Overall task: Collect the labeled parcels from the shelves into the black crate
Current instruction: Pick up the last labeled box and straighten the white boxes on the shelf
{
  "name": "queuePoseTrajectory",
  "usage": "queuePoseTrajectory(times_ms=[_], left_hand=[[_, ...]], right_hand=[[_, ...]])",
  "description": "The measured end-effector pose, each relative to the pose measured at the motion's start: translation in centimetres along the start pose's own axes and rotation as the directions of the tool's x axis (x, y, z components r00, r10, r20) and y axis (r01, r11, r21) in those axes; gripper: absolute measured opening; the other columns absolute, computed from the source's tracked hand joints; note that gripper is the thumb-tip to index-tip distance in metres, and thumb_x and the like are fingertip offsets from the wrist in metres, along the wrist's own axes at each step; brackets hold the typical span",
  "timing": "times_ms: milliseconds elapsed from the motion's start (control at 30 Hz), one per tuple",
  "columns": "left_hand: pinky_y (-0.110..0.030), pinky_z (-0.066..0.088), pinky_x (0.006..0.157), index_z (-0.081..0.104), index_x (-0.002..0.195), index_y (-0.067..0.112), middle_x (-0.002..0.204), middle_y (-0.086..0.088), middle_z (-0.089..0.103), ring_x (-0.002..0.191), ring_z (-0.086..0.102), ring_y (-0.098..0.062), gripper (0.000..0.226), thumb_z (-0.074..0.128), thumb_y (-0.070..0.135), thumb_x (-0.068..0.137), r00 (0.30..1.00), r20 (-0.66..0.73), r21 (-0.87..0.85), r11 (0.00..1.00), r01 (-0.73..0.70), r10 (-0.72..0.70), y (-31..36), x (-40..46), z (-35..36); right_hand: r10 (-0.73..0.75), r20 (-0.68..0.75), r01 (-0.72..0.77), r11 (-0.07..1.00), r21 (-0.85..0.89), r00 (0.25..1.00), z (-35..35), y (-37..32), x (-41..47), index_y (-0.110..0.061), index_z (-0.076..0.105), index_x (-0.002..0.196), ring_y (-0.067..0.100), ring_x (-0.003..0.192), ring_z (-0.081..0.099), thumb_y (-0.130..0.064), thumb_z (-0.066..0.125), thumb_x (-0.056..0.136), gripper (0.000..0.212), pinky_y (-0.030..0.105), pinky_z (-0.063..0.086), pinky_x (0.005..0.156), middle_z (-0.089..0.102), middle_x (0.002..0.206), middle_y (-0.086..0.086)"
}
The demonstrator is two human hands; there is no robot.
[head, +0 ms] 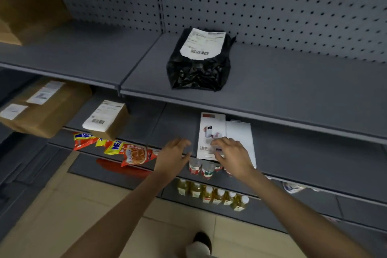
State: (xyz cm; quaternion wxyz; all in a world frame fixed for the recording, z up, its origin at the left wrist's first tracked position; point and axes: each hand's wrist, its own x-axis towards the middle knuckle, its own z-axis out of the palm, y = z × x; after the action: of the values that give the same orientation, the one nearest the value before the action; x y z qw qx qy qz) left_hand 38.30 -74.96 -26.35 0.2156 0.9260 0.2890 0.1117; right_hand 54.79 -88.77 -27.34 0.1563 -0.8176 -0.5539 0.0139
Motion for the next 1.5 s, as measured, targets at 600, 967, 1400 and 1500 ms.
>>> queuePoseTrajectory(times_ms=[600,967,1400,1500], left_hand=[[-0.023,0.044,0.081,0.037,0.137,0.027,0.126,0.004,0.053,0.113,0.051,-0.012,0.049,0.052,0.036,0.091,0.965,0.221,0.037,0.987,-0.154,0.142,-2.5,5.7,2.7],[-0.025,0.05,0.08,0.041,0.136,0.024,0.127,0.003,0.056,0.114,0.052,-0.014,0.048,0.052,0.038,0.091,0.957,0.265,0.028,0.991,-0.129,0.117,-10.9,3.6,-0.5],[-0.021,0.048,0.078,0.032,0.142,0.023,0.136,0.003,0.045,0.12,0.044,-0.012,0.054,0.042,0.046,0.093,0.905,0.289,0.115,0.927,-0.356,0.312,-13.1,4.0,-1.9],[-0.025,0.048,0.084,0.037,0.139,0.02,0.139,0.003,0.042,0.123,0.041,-0.013,0.055,0.043,0.048,0.093,0.885,0.299,0.142,0.901,-0.41,0.356,-12.9,4.2,-1.7]], right_hand=[[0.159,-0.078,-0.173,0.958,-0.227,0.984,4.1,1.3,0.7,-0.017,0.073,0.094,0.022,0.082,0.07,-0.027,0.086,0.061,0.036,0.034,0.056,0.075,0.072,0.1,0.004],[0.168,-0.194,-0.203,0.963,-0.178,0.967,8.4,-7.5,1.7,-0.022,0.074,0.102,0.018,0.089,0.068,-0.032,0.085,0.065,0.039,0.034,0.055,0.079,0.071,0.106,0.001],[0.355,-0.209,-0.389,0.909,-0.153,0.911,9.1,-9.1,0.3,-0.015,0.066,0.114,0.021,0.1,0.066,-0.051,0.077,0.069,0.059,0.041,0.049,0.09,0.07,0.108,0.0],[0.353,-0.201,-0.383,0.913,-0.141,0.914,9.5,-9.4,0.3,-0.016,0.065,0.114,0.02,0.101,0.066,-0.048,0.077,0.07,0.055,0.04,0.049,0.091,0.07,0.109,-0.001]])
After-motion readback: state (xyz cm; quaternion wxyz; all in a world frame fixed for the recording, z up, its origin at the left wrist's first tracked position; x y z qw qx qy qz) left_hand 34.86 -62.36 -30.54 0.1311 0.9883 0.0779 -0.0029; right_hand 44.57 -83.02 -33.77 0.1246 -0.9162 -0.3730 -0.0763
